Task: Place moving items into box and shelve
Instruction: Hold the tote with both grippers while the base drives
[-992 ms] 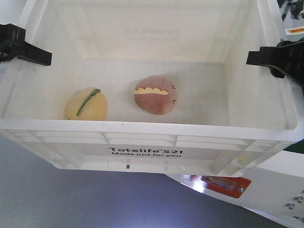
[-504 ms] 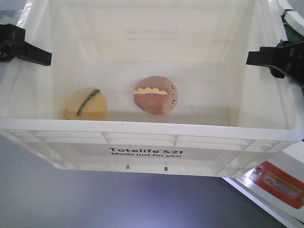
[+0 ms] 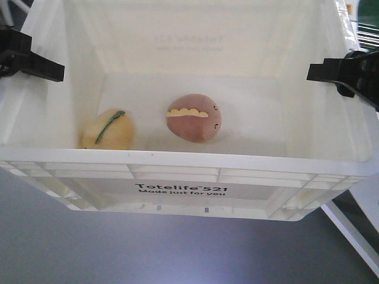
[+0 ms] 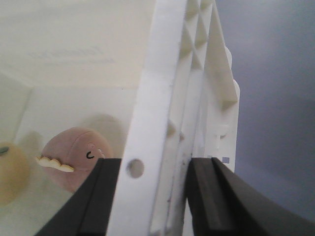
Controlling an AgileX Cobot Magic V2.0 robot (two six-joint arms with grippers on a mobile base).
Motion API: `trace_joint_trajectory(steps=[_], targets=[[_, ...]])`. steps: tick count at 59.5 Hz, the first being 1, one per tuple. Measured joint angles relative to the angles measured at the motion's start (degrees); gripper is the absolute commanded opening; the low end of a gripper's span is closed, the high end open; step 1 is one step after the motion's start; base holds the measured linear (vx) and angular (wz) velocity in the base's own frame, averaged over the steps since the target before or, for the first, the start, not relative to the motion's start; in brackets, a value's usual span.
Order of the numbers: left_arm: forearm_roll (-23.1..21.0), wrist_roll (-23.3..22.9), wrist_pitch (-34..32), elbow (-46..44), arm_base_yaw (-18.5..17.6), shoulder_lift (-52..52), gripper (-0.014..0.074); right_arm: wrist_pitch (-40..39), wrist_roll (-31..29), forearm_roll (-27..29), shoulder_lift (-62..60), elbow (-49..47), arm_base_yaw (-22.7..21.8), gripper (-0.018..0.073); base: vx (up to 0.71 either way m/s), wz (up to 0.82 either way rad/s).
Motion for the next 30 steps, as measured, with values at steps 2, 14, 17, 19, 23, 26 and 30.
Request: trace_joint_trajectory(steps=[2,14,17,19,23,26,30], targets=[[0.0,0.0,0.0,0.0,0.0,0.0,-0.0003,0.0,0.0,0.0,0.0,0.0,0.0,-0.0006,-0.14,0.80],[0.0,0.0,0.0,0.0,0.0,0.0,-0.0003,0.0,0.0,0.0,0.0,0.0,0.0,-0.0006,-0.14,0.79],[0.0,0.0,-0.1,0.0,0.0,0.0,-0.0003,0.0,0.0,0.0,0.0,0.0,0.0,-0.0006,-0.13,0.80],[0.0,0.0,-0.1,0.0,0.0,0.0,-0.0003,0.0,0.0,0.0,0.0,0.0,0.0,-0.0006,-0.13,0.81],[-0.1,0.0,-0.1,0.0,0.0,0.0,-0.0003,0.0,0.0,0.0,0.0,0.0,0.0,-0.0006,-0.13,0.83],[-0.1,0.0,-0.1,0.0,0.0,0.0,-0.0003,-0.1,-0.1,0.0,0.0,0.0,0.0,-0.0006,-0.13,0.85],[-0.1,0.0,-0.1,0.0,0.0,0.0,-0.0003,-0.1,-0.1,0.0,0.0,0.0,0.0,-0.0006,-0.13,0.87]])
